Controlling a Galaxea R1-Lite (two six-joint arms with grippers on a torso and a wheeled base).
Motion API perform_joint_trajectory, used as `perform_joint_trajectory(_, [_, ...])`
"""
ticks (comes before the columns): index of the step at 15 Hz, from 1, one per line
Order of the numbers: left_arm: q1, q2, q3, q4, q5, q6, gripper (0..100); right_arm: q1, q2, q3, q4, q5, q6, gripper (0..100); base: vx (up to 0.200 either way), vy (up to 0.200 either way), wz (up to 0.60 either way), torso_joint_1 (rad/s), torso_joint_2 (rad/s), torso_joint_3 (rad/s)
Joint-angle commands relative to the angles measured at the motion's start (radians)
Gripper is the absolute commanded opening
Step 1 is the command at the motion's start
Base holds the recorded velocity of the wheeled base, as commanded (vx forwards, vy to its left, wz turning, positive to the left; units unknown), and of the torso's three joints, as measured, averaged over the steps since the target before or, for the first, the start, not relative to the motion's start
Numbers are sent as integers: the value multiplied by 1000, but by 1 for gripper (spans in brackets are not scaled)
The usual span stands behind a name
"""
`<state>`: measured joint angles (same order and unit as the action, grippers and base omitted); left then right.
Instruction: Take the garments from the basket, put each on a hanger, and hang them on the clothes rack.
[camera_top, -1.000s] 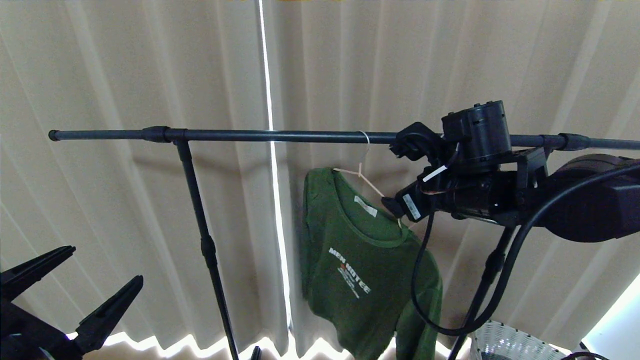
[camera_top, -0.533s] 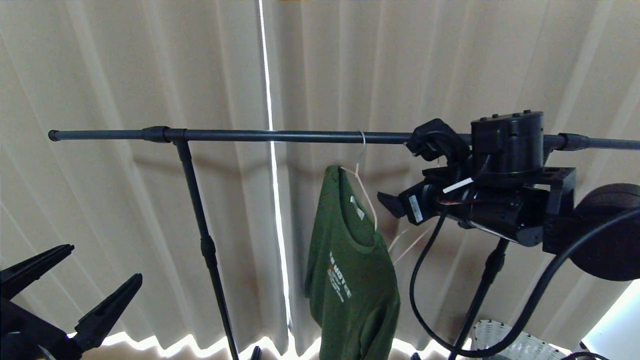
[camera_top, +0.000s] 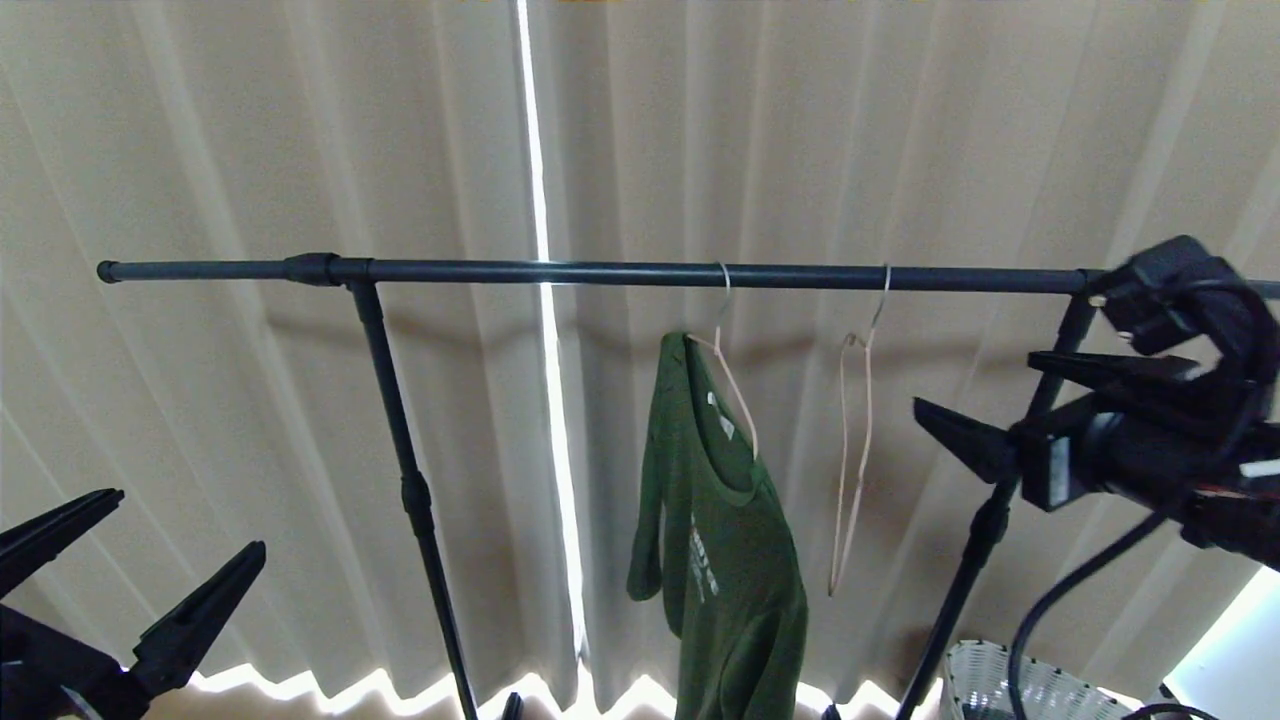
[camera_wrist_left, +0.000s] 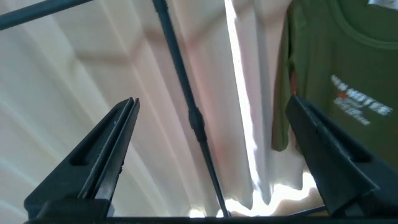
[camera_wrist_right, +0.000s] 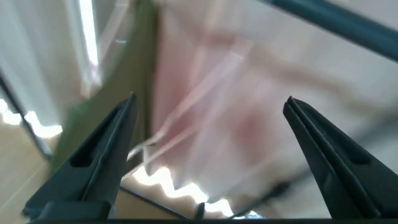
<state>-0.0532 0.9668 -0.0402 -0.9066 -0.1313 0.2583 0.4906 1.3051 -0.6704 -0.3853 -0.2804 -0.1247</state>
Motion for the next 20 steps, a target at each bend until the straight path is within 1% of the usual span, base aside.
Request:
perform_joint_trajectory(1, [23, -17, 16, 0, 1, -1, 100, -95, -202, 123, 3, -2, -4, 100, -200, 0, 0, 2, 7, 2])
perform_joint_trajectory(4, [156, -76, 40, 2, -1, 2, 100, -188, -333, 273, 5, -3, -6, 100, -200, 0, 0, 2, 6, 4])
perform_joint_trajectory(5, [248, -115, 40, 21, 1, -2, 100, -238, -397, 359, 17, -5, -6, 100, -200, 0, 0, -12, -2, 2])
perform_joint_trajectory(6, [312, -154, 40, 69, -1, -4, 100, -282, -443, 411, 54, -8, -6, 100, -200, 0, 0, -2, 7, 7])
perform_joint_trajectory(7, [358, -206, 40, 124, -1, -4, 100, -331, -492, 451, 108, -6, -6, 100, -200, 0, 0, 2, 7, 2])
perform_joint_trajectory(8, [378, -280, 40, 202, -2, -5, 100, -373, -549, 474, 171, 0, -6, 100, -200, 0, 0, -2, -7, 2])
perform_joint_trajectory(9, [378, -362, 40, 307, -4, -16, 100, -392, -604, 491, 235, 0, -4, 100, -200, 0, 0, 7, 2, 2])
perform_joint_trajectory(10, [377, -473, 40, 451, -4, -21, 100, -402, -675, 505, 310, 0, -4, 100, -200, 0, 0, -17, 2, -2])
perform_joint_trajectory(11, [377, -525, 40, 522, -5, -21, 100, -402, -713, 508, 344, 0, -4, 100, -200, 0, 0, 2, 2, 2])
perform_joint_trajectory(12, [372, -671, 39, 706, -5, -22, 100, -402, -839, 511, 470, -8, -4, 100, 0, 0, 0, 0, 0, 0])
perform_joint_trajectory(14, [369, -786, 40, 833, -8, -21, 100, -402, -952, 497, 626, -13, -6, 100, 0, 0, 0, 0, 0, 0])
perform_joint_trajectory(15, [335, -878, 36, 904, -50, -27, 100, -409, -1049, 480, 749, -14, -7, 100, 0, 0, 0, 0, 0, 0])
perform_joint_trajectory(16, [328, -895, 33, 902, -106, -42, 100, -425, -1077, 457, 787, -17, -7, 100, 0, 0, 0, 0, 0, 0])
perform_joint_trajectory(18, [326, -893, 36, 899, -195, -63, 100, -480, -1096, 451, 804, -19, -7, 100, 0, 0, 0, 0, 0, 0])
perform_joint_trajectory(19, [326, -893, 36, 899, -231, -70, 100, -488, -1113, 451, 804, -19, -7, 100, 0, 0, 0, 0, 0, 0])
perform_joint_trajectory(20, [326, -893, 36, 899, -232, -70, 100, -486, -1138, 451, 803, -14, -7, 100, 0, 0, 0, 0, 0, 0])
